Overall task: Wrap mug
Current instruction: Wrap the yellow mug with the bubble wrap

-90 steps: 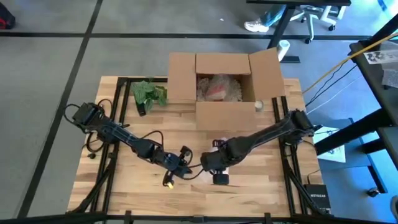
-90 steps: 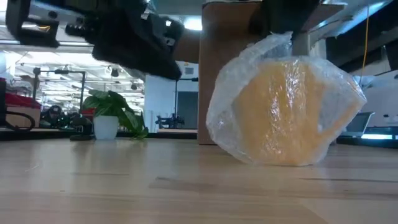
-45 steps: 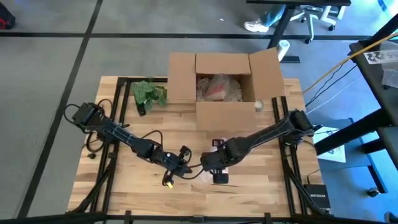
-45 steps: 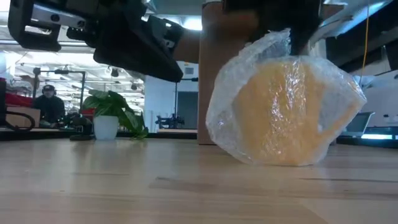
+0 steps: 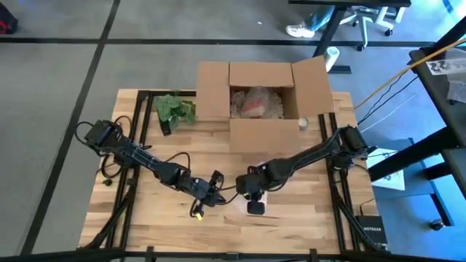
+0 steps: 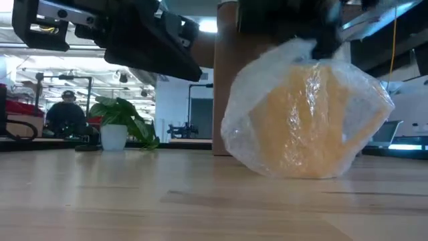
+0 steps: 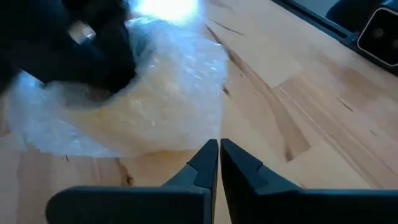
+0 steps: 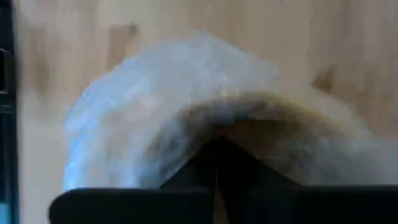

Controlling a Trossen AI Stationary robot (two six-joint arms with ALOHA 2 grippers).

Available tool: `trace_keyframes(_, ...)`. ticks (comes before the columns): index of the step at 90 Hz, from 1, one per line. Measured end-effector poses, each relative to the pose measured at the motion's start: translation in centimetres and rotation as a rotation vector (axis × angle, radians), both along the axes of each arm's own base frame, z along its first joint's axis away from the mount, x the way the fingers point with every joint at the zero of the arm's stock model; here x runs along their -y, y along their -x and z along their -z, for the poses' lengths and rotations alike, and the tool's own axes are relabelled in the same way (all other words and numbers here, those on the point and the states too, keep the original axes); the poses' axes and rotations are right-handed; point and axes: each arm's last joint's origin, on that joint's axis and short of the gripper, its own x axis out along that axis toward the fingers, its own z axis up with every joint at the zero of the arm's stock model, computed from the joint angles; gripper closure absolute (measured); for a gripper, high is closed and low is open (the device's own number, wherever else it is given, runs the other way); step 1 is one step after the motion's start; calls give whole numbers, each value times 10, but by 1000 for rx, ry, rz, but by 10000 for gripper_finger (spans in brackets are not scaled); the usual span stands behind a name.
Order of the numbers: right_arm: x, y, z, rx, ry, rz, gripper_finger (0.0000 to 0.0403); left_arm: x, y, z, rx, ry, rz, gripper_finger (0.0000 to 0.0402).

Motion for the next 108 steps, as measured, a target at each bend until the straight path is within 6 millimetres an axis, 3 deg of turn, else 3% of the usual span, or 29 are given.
trace_keyframes(12,4,9,-25,59,4,3,382,1,1,0,-6,1,0,402)
trace_keyframes(28,12,26,-51,82,48,78,320,1,1,0,-7,4,-1,402)
trace_keyframes(49,22,45,-59,19,156,156,280,3,-1,-4,32,43,29,402)
trace_keyframes(77,31,68,-33,-82,197,232,279,5,-2,-6,57,45,43,402)
trace_keyframes(108,41,67,-22,-56,264,290,279,6,-4,-8,100,42,55,402)
